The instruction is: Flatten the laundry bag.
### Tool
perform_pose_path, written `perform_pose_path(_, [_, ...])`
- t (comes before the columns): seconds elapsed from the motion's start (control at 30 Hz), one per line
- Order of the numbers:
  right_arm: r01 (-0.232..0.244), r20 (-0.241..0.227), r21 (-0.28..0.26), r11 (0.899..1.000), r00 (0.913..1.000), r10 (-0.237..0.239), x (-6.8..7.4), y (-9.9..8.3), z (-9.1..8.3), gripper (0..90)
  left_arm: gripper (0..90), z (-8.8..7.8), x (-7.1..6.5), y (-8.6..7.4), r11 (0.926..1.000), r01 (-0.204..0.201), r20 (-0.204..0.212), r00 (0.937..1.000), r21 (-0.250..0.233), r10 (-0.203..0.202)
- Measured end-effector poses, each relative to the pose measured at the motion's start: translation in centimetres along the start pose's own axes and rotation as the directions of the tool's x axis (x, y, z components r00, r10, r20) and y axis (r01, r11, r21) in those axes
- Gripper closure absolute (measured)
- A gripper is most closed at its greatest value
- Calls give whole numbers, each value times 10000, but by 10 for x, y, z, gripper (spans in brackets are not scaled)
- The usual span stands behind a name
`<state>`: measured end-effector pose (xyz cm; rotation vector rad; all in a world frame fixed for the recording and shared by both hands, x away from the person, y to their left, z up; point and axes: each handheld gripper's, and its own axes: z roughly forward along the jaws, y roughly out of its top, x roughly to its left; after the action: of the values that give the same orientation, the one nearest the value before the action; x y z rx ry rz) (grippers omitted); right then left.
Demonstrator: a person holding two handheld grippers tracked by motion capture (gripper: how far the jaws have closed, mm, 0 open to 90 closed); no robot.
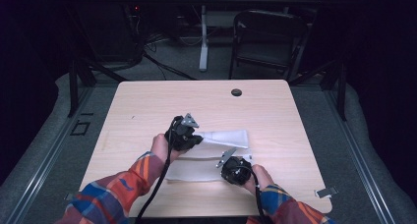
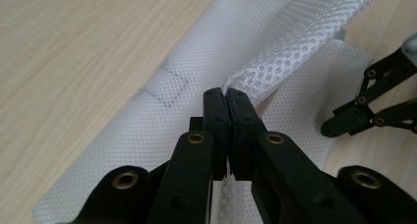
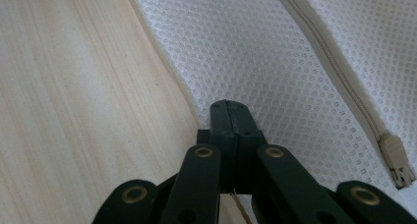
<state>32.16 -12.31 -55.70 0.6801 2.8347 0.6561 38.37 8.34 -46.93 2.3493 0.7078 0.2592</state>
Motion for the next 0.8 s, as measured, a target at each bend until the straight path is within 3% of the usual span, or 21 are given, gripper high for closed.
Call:
perform_pose_path(0.5, [-146,-190,95,9998,9997,148,0,-2,-2,900,883,-9,14,23,9998,-146,-466,9988,-105,141])
perform_pose_path(0.6, [-159,-269,109,9998,9995,162,0,-2,-2,900,883,-10,14,27,9994,-335,-516,9981,23,335])
perform_pose_path(0.63, [-390,-375,-46,9992,9985,388,1,-3,-1,900,883,-10,13,28,9994,-345,-508,9981,40,346])
perform_pose_path(0.67, [-239,-345,193,9995,9991,245,-2,-2,-3,900,883,-11,12,29,9995,-325,-466,9984,55,327])
perform_pose_path(0.73, [-108,-183,-112,9999,9998,106,-5,0,-5,900,883,-10,12,30,9993,-371,-427,9984,43,373])
perform_pose_path(0.8, [-320,-19,-489,9983,9995,320,-8,4,-7,900,883,-9,13,30,9990,-439,-447,9980,115,443])
